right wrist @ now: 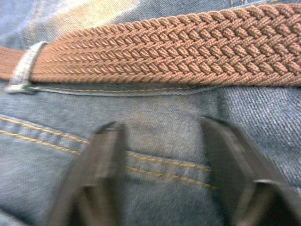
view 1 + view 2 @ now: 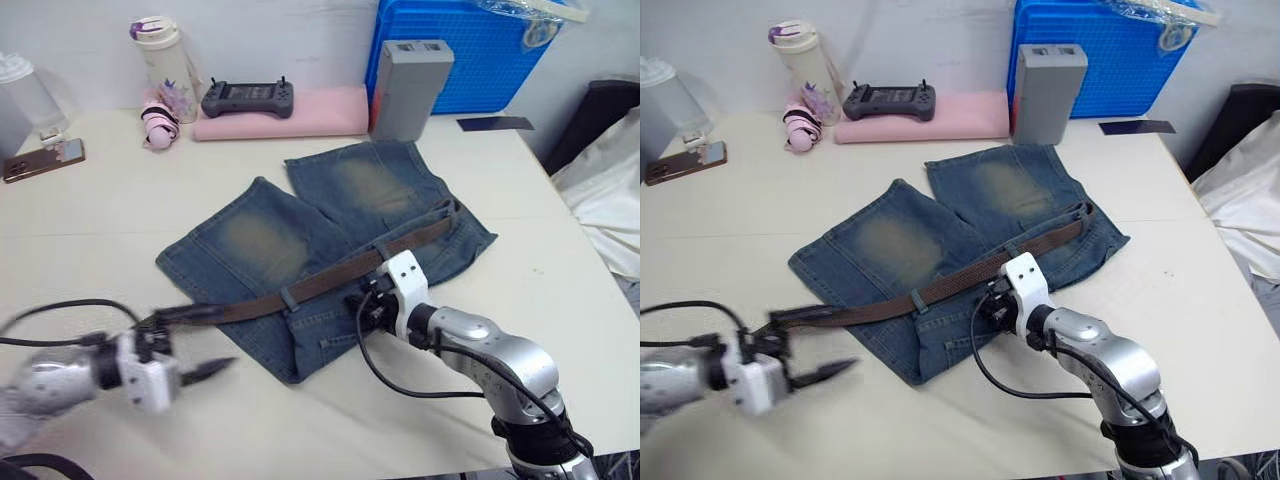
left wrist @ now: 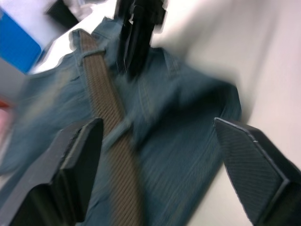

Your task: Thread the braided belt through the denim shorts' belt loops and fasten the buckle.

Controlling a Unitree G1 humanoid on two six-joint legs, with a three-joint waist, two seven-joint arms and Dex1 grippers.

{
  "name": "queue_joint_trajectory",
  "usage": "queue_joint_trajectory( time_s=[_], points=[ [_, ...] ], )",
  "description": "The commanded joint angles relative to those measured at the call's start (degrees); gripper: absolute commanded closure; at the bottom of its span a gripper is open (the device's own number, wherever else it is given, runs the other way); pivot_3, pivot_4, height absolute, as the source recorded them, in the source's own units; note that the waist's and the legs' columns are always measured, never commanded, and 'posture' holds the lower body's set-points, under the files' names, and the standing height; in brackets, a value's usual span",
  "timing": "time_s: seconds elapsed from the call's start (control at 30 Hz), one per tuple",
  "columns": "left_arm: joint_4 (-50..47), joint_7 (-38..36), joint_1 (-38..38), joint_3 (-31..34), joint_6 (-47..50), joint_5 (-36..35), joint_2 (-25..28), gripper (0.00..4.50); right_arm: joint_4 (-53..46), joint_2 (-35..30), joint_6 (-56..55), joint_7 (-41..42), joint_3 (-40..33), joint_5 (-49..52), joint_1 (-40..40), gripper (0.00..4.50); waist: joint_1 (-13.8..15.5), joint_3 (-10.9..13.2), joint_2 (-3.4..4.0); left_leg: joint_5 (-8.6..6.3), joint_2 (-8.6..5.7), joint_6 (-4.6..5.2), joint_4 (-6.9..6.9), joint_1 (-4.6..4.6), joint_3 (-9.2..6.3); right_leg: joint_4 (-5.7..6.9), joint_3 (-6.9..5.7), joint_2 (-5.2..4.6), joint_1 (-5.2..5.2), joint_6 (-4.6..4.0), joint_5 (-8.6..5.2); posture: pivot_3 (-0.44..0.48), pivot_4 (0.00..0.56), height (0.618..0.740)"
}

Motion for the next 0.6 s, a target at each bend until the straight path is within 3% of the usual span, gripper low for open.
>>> queue_joint_trajectory(
  time_s=[0.03, 0.07, 0.13, 0.3, 0.43, 0.6],
  points=[
    [-15.2, -13.6, -12.1, -12.1, 30.3, -22.3, -5.8, 0.43, -5.0, 1.7, 6.8, 0.1, -10.5, 8.1, -3.9, 0.31, 0.1, 0.1, 0.19, 0.0, 0.02, -0.02, -0.01, 0.01, 0.0, 0.0, 0.0, 0.03, 0.0, 0.0, 0.0, 0.0, 0.15, 0.724],
    [-15.7, -16.7, -14.3, -14.0, 34.7, -23.0, -6.9, 0.43, -5.7, 1.7, 8.3, 0.4, -12.6, 10.6, -4.8, 0.08, 0.1, 0.1, 0.22, 0.06, 0.0, -0.06, 0.01, -0.03, -0.01, 0.02, -0.02, 0.07, -0.01, 0.0, 0.0, 0.0, 0.15, 0.724],
    [-15.0, -20.9, -18.2, -17.0, 39.2, -21.8, -10.2, 0.43, -6.9, 1.5, 10.9, 1.5, -16.7, 15.6, -6.3, 0.08, 0.2, 0.1, 0.23, 0.1, 0.01, -0.08, 0.05, -0.03, -0.02, 0.1, -0.03, 0.1, -0.02, 0.0, 0.0, 0.0, 0.15, 0.724],
    [-11.2, -23.8, -24.5, -20.5, 47.5, -19.5, -17.7, 0.43, -8.1, -2.8, 14.0, 4.9, -22.5, 22.2, -9.2, 0.08, 0.3, 0.2, 0.3, 0.14, -0.08, -0.04, 0.11, -0.05, -0.03, 0.12, -0.02, 0.14, 0.01, 0.01, 0.0, 0.0, 0.15, 0.724],
    [-3.7, -21.6, -30.0, -22.3, 47.9, -8.2, -24.5, 0.43, -8.9, -8.1, 13.3, 7.9, -22.5, 21.9, -8.3, 0.08, 0.4, 0.2, 0.32, 0.16, -0.07, -0.01, 0.16, -0.1, -0.03, 0.07, -0.01, 0.19, 0.01, 0.02, 0.0, 0.0, 0.15, 0.724],
    [2.5, -20.6, -32.7, -23.2, 43.5, 5.7, -27.2, 0.43, -8.3, -14.1, 8.9, 11.5, -21.4, 19.4, -6.9, 0.08, 1.7, 0.2, 0.31, 0.17, -0.15, 0.1, 0.28, -0.11, 0.0, 0.05, 0.02, 0.19, 0.04, 0.07, 0.02, 0.0, 0.15, 0.724]
  ],
)
